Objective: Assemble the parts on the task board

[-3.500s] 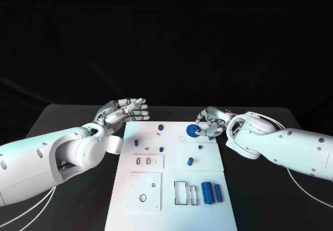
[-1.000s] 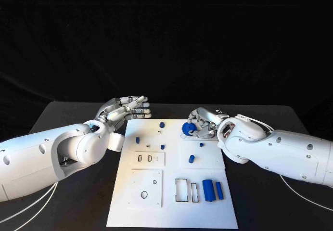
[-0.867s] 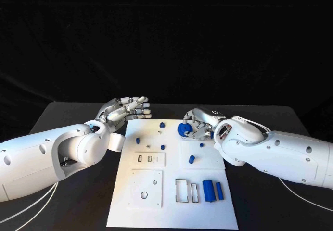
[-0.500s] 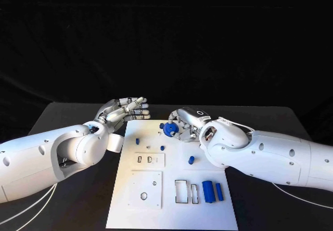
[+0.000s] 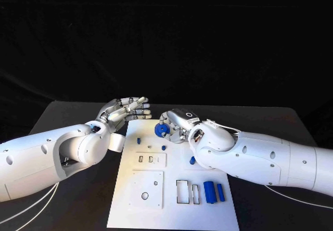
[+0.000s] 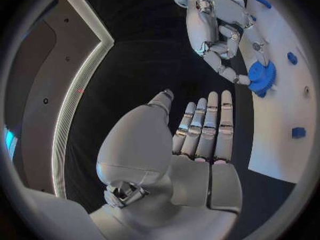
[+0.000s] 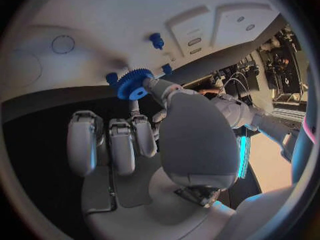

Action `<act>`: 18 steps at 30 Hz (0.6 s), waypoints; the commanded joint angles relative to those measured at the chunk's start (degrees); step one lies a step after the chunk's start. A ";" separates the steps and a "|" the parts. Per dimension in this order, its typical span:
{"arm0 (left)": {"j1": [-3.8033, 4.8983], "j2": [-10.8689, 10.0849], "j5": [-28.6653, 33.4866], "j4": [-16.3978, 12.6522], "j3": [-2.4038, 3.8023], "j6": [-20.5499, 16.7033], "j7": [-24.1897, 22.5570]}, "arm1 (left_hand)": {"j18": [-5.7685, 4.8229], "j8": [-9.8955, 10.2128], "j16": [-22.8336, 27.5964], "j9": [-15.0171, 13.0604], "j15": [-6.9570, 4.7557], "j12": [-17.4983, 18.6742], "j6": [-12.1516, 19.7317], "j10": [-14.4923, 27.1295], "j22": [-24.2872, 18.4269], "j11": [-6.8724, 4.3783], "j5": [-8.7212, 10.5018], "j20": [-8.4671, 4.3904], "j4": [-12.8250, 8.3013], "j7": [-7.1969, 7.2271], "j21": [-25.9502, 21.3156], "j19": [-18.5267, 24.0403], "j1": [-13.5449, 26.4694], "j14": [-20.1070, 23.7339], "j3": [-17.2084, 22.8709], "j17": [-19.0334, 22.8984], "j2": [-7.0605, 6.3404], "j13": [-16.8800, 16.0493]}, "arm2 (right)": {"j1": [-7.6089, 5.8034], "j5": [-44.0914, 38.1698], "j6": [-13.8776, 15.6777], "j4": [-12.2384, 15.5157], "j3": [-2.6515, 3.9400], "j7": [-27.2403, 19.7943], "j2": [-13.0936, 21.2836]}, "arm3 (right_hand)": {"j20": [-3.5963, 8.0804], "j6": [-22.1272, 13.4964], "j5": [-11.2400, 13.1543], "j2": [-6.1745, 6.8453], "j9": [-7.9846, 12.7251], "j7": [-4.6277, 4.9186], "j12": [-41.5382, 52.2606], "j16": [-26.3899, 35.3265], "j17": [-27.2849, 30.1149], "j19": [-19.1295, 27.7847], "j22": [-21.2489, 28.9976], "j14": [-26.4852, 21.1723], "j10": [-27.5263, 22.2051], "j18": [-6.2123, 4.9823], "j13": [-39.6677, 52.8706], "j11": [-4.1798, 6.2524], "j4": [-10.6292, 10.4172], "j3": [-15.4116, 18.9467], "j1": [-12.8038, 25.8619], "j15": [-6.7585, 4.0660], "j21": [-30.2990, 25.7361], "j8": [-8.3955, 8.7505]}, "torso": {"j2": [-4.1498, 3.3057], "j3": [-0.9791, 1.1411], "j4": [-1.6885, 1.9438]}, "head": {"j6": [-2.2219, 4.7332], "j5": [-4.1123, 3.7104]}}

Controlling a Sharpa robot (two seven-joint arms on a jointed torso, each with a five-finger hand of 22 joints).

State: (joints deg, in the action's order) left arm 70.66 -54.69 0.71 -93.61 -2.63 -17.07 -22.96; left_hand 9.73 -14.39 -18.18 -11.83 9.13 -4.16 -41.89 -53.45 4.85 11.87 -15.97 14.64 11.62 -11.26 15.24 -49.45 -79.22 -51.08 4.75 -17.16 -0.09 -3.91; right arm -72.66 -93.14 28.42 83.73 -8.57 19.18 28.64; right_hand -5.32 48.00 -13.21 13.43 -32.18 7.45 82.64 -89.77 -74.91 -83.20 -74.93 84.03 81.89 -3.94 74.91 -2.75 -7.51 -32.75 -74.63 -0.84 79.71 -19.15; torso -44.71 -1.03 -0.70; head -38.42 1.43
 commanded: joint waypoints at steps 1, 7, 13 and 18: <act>0.08 0.00 0.04 -0.15 0.05 0.53 -0.65 | 0.16 0.16 -0.27 0.06 -0.02 0.14 0.38 0.41 -0.08 0.00 -0.08 -0.01 -0.11 -2.85 -0.28 0.49 -0.11 0.51 -0.33 -0.12 0.35 -0.07 | 0.41 -1.70 0.03 -0.92 -0.05 0.42 -0.69 | 0.38 0.46 -0.36 0.03 -0.11 0.00 0.27 -0.23 -15.09 0.10 -2.40 5.97 0.24 0.65 4.96 -0.02 0.03 -0.25 0.41 -0.29 0.16 -0.40 | -0.14 -0.11 0.16 | -0.08 -0.01; 0.09 -0.12 0.04 0.09 0.06 0.50 -0.68 | 0.16 0.16 -0.27 0.06 -0.02 0.14 0.38 0.41 -0.08 0.00 -0.08 -0.01 -0.11 -2.85 -0.28 0.49 -0.11 0.51 -0.33 -0.12 0.35 -0.07 | 1.04 -2.64 -0.17 -2.22 -0.11 0.30 -1.71 | 0.38 0.37 -0.35 0.07 -0.03 0.03 0.28 -0.23 -15.09 0.15 -2.31 5.97 0.26 0.63 4.97 -0.05 0.06 -0.33 0.48 -0.29 0.08 -0.30 | -0.16 0.01 0.16 | -0.07 0.09; 0.10 -0.17 0.04 0.22 0.06 0.57 -0.63 | 0.16 0.16 -0.27 0.06 -0.02 0.14 0.38 0.41 -0.08 0.00 -0.08 -0.01 -0.11 -2.85 -0.28 0.49 -0.11 0.51 -0.33 -0.12 0.35 -0.07 | 1.40 -3.56 -0.28 -3.11 -0.13 0.27 -2.47 | 0.38 0.29 -0.34 0.11 0.04 0.06 0.26 -0.23 -15.09 0.13 -2.35 5.97 0.25 0.64 4.95 -0.07 0.10 -0.40 0.52 -0.28 0.11 -0.22 | -0.13 0.02 0.18 | -0.12 0.18; 0.10 -0.13 0.04 0.26 0.06 0.65 -0.58 | 0.16 0.12 -0.32 0.05 -0.01 0.10 0.38 0.41 -0.10 0.00 -0.13 0.00 -0.17 -2.85 -0.31 0.53 -0.17 0.59 -0.34 -0.16 0.36 -0.08 | 1.58 -4.02 -0.56 -3.99 -0.13 0.36 -2.92 | 0.37 0.22 -0.29 0.18 0.11 0.08 0.21 -0.23 -15.09 0.15 -2.33 5.97 0.20 0.63 4.88 -0.09 0.16 -0.46 0.55 -0.26 0.08 -0.13 | -0.08 -0.01 0.16 | -0.04 0.11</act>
State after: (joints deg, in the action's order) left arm 70.68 -54.91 0.71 -93.27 -2.63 -17.08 -23.00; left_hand 9.73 -14.39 -18.18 -11.84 8.92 -4.16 -41.89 -53.45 4.80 11.86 -15.97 14.64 11.46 -11.25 15.24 -49.45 -79.23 -50.87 4.59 -17.28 -0.09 -3.92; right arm -71.16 -95.30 28.39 79.96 -8.70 19.25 25.83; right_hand -5.32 47.90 -13.16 13.67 -32.13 7.35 82.64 -89.77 -74.91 -83.20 -74.92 84.03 81.88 -3.95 74.94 -2.75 -7.34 -32.91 -74.41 -0.84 79.71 -19.33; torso -44.84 -1.02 -0.54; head -38.48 1.55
